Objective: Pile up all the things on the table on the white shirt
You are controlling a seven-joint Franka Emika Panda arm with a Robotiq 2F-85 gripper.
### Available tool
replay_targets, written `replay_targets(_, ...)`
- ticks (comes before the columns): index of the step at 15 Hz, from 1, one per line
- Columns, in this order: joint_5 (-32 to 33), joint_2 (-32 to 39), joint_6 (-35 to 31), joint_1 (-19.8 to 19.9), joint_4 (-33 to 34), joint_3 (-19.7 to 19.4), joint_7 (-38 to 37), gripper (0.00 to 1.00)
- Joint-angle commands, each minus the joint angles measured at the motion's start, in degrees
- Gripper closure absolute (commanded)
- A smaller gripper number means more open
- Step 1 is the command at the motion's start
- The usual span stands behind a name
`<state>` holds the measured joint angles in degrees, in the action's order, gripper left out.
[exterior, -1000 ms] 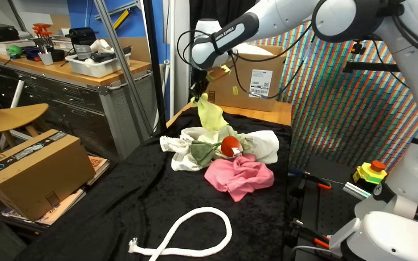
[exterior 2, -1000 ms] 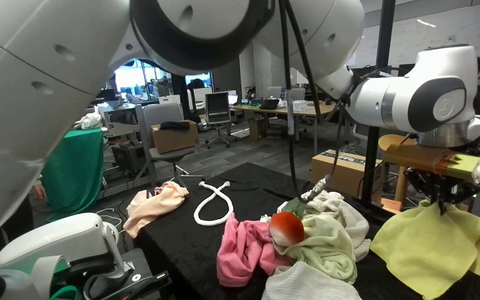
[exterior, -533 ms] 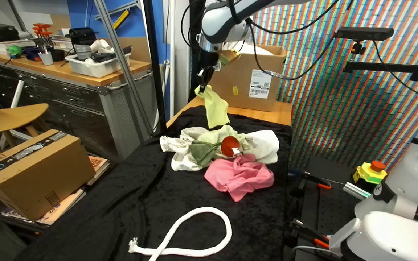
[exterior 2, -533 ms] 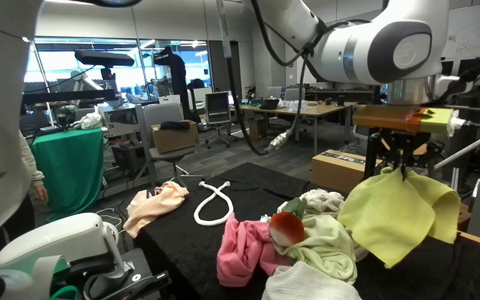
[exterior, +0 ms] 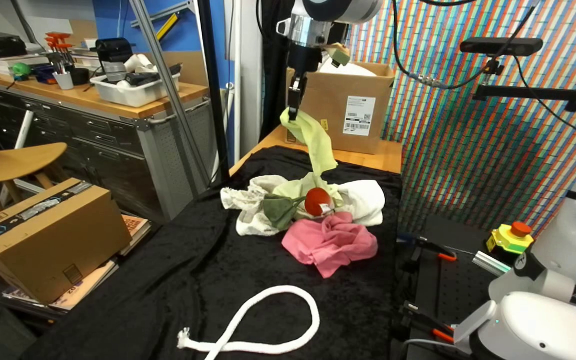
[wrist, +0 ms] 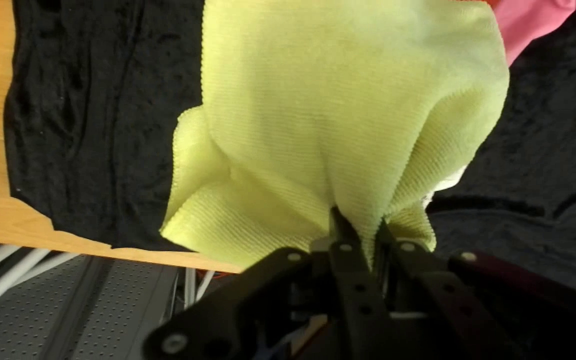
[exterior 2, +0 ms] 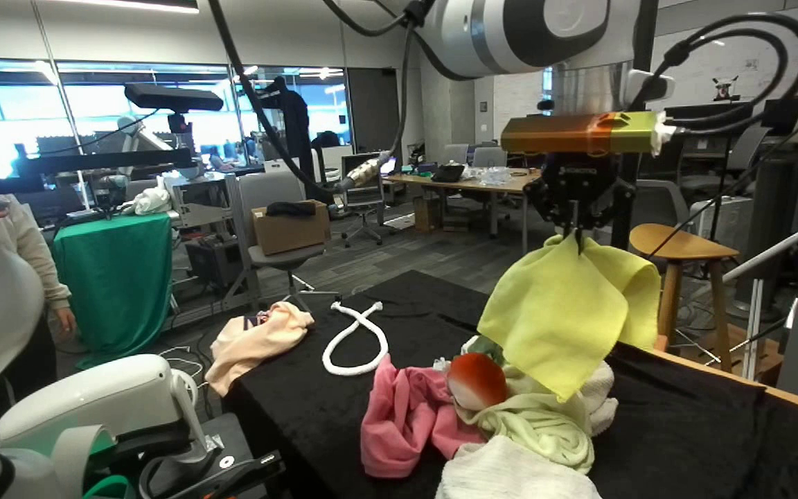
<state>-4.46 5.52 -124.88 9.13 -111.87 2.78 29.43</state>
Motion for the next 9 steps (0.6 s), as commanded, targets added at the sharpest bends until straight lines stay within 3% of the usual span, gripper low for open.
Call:
replay_targets(1, 1.38, -4.73, 0.55, -3.94, -4.24, -0.51, -0.03, 0.92)
replay_targets(6, 2.23, -4.80, -0.57, -7.22, -5.19, -0.52, -1.53, 0.92)
replay_targets(7, 2.82, -4.56, -1.17, -7.56, -5.41, -0.55, -2.48, 0.65)
replay_targets(9, 3.13, -4.41, -1.06, -7.90, -5.64, -0.62, -3.37, 0.58)
